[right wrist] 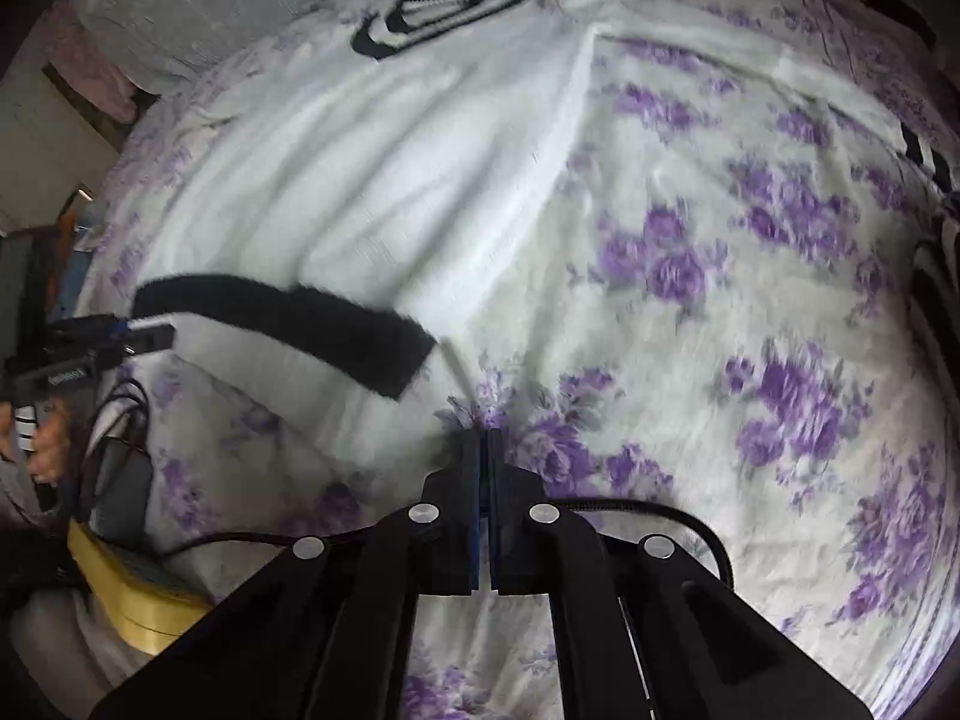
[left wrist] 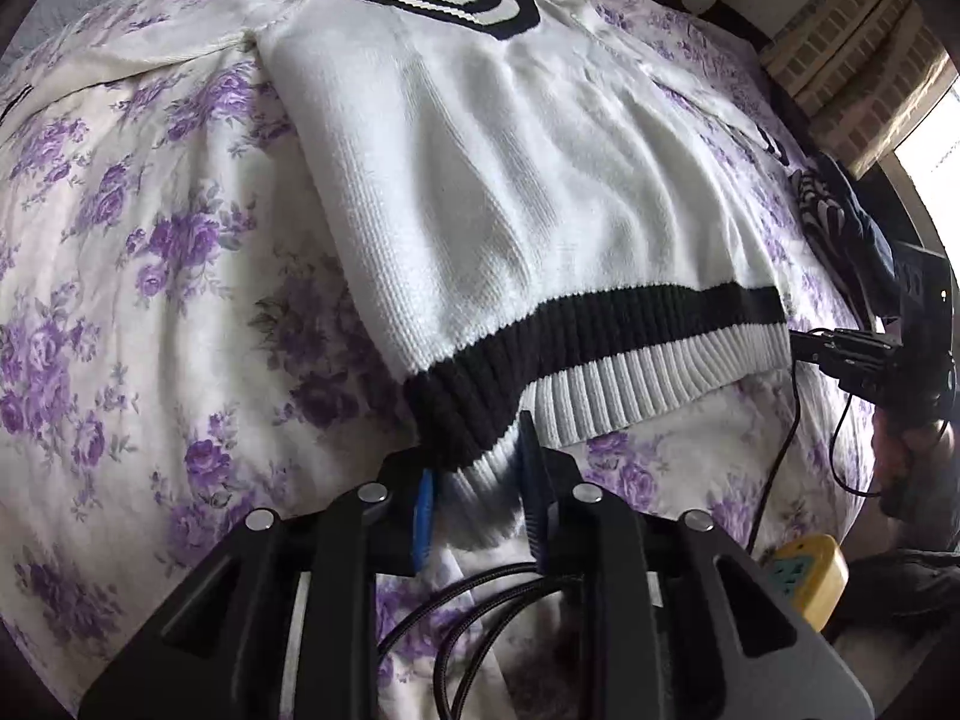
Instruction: Fold small clothes
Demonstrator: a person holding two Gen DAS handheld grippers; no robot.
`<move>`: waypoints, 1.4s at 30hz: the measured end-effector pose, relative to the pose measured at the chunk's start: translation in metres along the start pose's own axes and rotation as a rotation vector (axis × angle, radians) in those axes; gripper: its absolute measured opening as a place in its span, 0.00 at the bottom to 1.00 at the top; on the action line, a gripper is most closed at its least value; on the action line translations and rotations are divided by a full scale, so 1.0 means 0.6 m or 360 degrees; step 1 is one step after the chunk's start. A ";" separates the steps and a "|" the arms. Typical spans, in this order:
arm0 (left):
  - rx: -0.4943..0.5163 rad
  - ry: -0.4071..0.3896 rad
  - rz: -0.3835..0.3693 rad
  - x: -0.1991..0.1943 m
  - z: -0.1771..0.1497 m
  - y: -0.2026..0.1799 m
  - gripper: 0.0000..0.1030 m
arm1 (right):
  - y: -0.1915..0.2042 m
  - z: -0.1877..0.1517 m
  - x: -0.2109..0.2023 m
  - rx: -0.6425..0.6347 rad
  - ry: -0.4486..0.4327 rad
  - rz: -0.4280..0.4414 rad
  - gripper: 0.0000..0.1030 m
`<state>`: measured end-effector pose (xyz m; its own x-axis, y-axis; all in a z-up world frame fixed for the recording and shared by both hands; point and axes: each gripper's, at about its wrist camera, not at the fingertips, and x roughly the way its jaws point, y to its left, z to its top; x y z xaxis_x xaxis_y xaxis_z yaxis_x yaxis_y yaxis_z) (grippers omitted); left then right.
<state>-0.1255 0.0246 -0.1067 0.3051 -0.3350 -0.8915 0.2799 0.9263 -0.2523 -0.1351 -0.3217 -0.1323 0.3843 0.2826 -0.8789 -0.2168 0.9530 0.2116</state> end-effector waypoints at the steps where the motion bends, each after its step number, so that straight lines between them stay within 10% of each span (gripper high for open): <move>1: 0.0023 -0.0041 0.0036 -0.016 -0.002 -0.005 0.29 | 0.000 0.004 -0.017 0.0010 -0.0050 0.0004 0.03; 7: 0.0102 -0.0348 0.0252 -0.095 0.042 -0.029 0.60 | 0.039 0.083 -0.085 -0.0023 -0.0416 0.0119 0.07; 10: 0.0119 -0.0361 0.0197 -0.049 0.099 -0.050 0.61 | 0.073 0.131 -0.026 -0.0023 -0.0383 0.0215 0.32; 15: 0.0149 -0.0186 0.0446 0.078 0.118 -0.034 0.72 | 0.054 0.142 0.085 0.0097 -0.0155 0.0246 0.24; 19: 0.0200 -0.0306 0.0527 0.035 0.145 -0.048 0.72 | 0.027 0.172 0.040 0.0210 -0.0300 0.0279 0.21; 24: 0.0107 -0.0387 0.0579 0.023 0.253 -0.032 0.72 | -0.006 0.276 0.018 0.0253 -0.0471 0.0153 0.48; 31: 0.0044 -0.0269 0.0663 0.143 0.301 0.010 0.74 | -0.065 0.326 0.136 0.0384 -0.0307 0.0135 0.47; 35: 0.0012 -0.0315 0.0609 0.118 0.313 0.013 0.74 | -0.106 0.321 0.101 0.0490 -0.0516 0.0219 0.42; 42: -0.0092 -0.0437 0.0581 0.092 0.378 -0.005 0.73 | -0.289 0.287 0.018 0.1029 -0.0845 -0.0229 0.44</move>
<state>0.0968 -0.0355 -0.0699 0.6062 -0.0113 -0.7952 0.0604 0.9977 0.0319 0.0612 -0.4651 -0.1046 0.7741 0.0135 -0.6329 0.3599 0.8131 0.4576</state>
